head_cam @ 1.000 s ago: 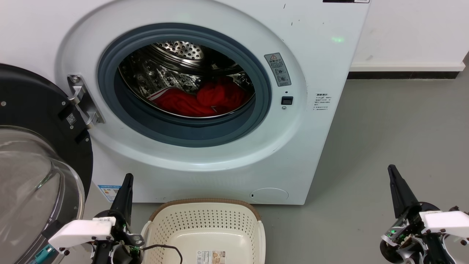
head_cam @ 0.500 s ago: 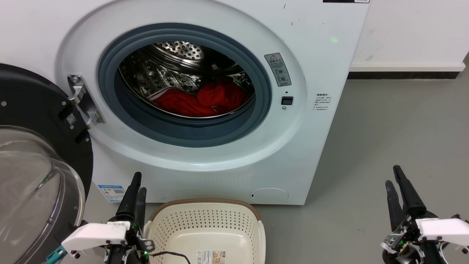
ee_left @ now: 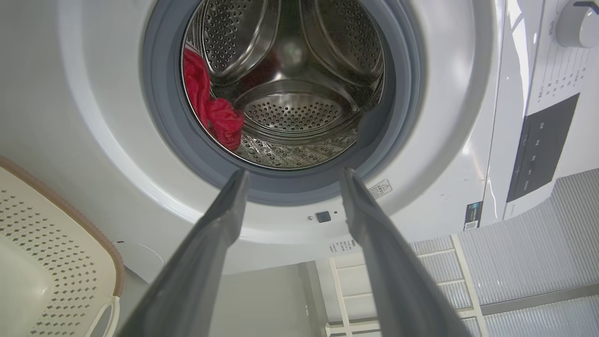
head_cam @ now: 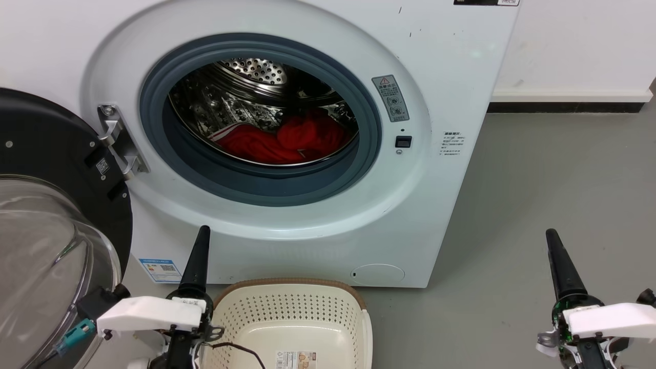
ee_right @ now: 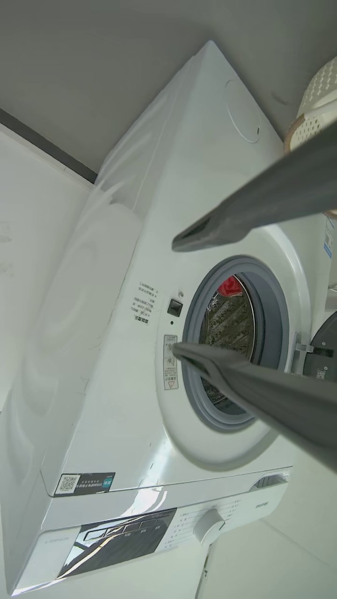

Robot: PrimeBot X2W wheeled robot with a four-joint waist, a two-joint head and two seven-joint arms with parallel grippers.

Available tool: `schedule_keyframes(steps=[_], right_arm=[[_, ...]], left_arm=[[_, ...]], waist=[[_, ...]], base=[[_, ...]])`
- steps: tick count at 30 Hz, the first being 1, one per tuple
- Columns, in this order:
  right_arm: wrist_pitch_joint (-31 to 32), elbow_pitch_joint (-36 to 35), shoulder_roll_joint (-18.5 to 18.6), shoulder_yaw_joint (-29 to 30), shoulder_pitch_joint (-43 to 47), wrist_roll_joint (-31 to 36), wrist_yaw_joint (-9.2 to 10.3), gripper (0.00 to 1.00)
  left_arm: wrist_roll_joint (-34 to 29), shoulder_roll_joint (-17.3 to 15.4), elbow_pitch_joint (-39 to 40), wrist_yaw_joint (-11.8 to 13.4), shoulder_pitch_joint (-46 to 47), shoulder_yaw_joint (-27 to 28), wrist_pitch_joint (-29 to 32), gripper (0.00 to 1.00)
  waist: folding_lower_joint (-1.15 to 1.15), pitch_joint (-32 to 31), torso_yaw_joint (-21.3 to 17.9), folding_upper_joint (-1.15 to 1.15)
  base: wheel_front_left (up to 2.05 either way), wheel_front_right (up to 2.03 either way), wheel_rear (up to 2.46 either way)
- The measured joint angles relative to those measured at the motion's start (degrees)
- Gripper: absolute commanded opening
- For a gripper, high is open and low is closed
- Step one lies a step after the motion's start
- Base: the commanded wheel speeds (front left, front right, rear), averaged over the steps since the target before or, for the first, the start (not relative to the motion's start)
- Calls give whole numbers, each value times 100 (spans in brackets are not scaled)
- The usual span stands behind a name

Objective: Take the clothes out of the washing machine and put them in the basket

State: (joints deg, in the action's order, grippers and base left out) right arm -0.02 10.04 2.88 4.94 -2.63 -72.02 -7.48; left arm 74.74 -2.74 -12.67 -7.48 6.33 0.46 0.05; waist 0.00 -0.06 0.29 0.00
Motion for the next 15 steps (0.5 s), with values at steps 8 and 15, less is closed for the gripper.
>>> schedule_keyframes(steps=[8, 15], right_arm=[[-166, -105, -1, -89, 62, 1087, 0, 100], [-355, -188, -1, -133, 156, 2240, 0, 100]], left_arm=[[-999, -1, 97, 18, 58, -104, -180, 100], [-2017, -1, 83, 70, 107, -319, -359, 100]], waist=[[0, -19, 16, 0], [0, -42, 37, 0]], base=[[0, 0, 0], [0, 0, 0]])
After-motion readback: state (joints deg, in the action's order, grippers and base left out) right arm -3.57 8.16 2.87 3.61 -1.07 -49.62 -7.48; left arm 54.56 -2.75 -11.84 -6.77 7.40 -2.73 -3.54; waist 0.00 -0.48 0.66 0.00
